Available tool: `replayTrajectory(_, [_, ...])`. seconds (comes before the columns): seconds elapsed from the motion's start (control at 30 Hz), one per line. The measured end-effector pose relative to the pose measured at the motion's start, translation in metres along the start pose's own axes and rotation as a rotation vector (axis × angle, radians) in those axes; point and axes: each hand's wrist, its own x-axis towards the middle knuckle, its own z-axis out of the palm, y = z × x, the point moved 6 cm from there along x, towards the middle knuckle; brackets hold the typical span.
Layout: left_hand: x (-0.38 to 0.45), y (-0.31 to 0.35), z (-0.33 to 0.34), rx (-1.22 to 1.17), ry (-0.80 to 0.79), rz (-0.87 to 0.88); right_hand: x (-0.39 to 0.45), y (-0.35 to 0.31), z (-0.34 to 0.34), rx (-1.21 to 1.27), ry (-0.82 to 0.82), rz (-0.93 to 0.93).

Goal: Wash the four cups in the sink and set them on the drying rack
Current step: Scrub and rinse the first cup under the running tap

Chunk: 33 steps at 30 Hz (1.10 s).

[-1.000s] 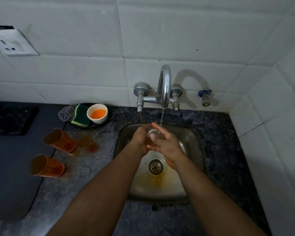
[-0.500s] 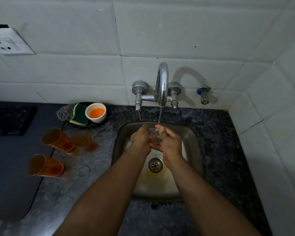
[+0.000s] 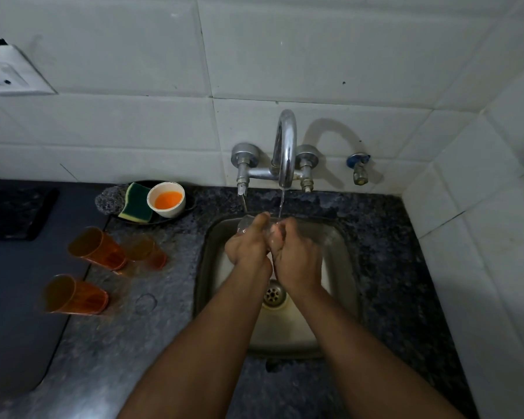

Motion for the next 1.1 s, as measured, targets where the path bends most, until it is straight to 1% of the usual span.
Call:
replayTrajectory(0.03, [0.002,0.001,0.001,0.012,-0.008,0.025,0.001,0.006,0.006,0.1,-0.047,0.159])
replayTrajectory(0.1, [0.009,0.001,-0.002,0.036,-0.03,0.044,0.0,0.017,0.027,0.469,-0.226,0.558])
replayTrajectory(0.13, [0.012,0.002,-0.005,0.032,-0.036,0.036,0.0,0.016,0.032,0.589,-0.309,0.661])
replayTrajectory(0.17, [0.015,0.002,-0.007,0.02,-0.054,0.021,0.001,0.013,0.032,0.625,-0.375,0.651])
replayTrajectory(0.2, [0.016,0.003,-0.009,0.003,-0.076,0.002,0.004,0.008,0.028,0.599,-0.418,0.551])
replayTrajectory(0.27, [0.017,0.004,-0.008,-0.043,-0.099,-0.036,0.007,-0.001,0.018,0.415,-0.397,0.199])
replayTrajectory(0.3, [0.018,0.003,-0.006,-0.076,-0.1,-0.062,0.007,-0.001,0.016,0.34,-0.365,0.054])
replayTrajectory(0.33, [0.019,0.003,-0.004,-0.105,-0.101,-0.089,0.005,-0.002,0.016,0.303,-0.334,-0.04])
replayTrajectory(0.37, [0.018,0.002,-0.001,-0.12,-0.115,-0.114,0.004,0.0,0.016,0.279,-0.31,-0.064])
replayTrajectory(0.4, [0.017,0.0,0.003,-0.117,-0.141,-0.138,0.003,0.001,0.016,0.306,-0.283,-0.018])
replayTrajectory(0.43, [0.017,-0.001,0.005,-0.107,-0.176,-0.153,0.004,0.004,0.016,0.369,-0.266,0.101])
replayTrajectory(0.47, [0.016,-0.002,0.007,-0.099,-0.206,-0.157,0.004,0.009,0.018,0.492,-0.275,0.294])
replayTrajectory(0.5, [0.017,-0.005,0.007,-0.099,-0.224,-0.157,0.0,0.015,0.023,0.657,-0.333,0.546])
replayTrajectory(0.53, [0.017,-0.008,0.006,-0.109,-0.238,-0.164,-0.007,0.017,0.028,0.785,-0.436,0.774])
replayTrajectory(0.57, [0.018,-0.011,0.005,-0.121,-0.249,-0.166,-0.011,0.017,0.029,0.806,-0.538,0.871])
replayTrajectory(0.6, [0.017,-0.013,0.003,-0.126,-0.257,-0.169,-0.012,0.015,0.027,0.764,-0.602,0.837])
replayTrajectory(0.63, [0.017,-0.014,0.002,-0.13,-0.261,-0.175,-0.01,0.013,0.022,0.691,-0.604,0.718])
replayTrajectory(0.67, [0.015,-0.015,0.004,-0.129,-0.286,-0.186,-0.005,0.013,0.018,0.586,-0.536,0.548])
replayTrajectory(0.73, [0.014,-0.018,0.01,-0.135,-0.327,-0.221,0.001,0.014,0.008,0.348,-0.334,0.155])
replayTrajectory(0.77, [0.015,-0.02,0.011,-0.127,-0.311,-0.226,-0.001,0.012,0.007,0.301,-0.289,0.013])
replayTrajectory(0.8, [0.015,-0.023,0.011,-0.109,-0.296,-0.227,-0.005,0.014,0.009,0.295,-0.283,-0.042])
replayTrajectory(0.83, [0.015,-0.024,0.011,-0.086,-0.307,-0.227,-0.005,0.017,0.01,0.338,-0.294,0.008])
replayTrajectory(0.87, [0.014,-0.026,0.012,-0.054,-0.33,-0.215,-0.004,0.021,0.011,0.417,-0.314,0.137])
replayTrajectory(0.93, [0.015,-0.03,0.009,0.005,-0.347,-0.199,-0.004,0.027,0.017,0.656,-0.385,0.485])
replayTrajectory(0.97, [0.014,-0.03,0.008,0.004,-0.353,-0.204,-0.005,0.026,0.018,0.714,-0.433,0.589])
replayTrajectory(1.0, [0.014,-0.029,0.007,-0.011,-0.345,-0.204,-0.006,0.023,0.017,0.708,-0.48,0.599])
replayTrajectory(1.03, [0.015,-0.026,0.007,-0.036,-0.336,-0.206,-0.004,0.019,0.015,0.672,-0.501,0.533])
replayTrajectory(1.1, [0.019,-0.018,0.012,-0.098,-0.349,-0.199,-0.001,0.01,0.008,0.552,-0.462,0.307])
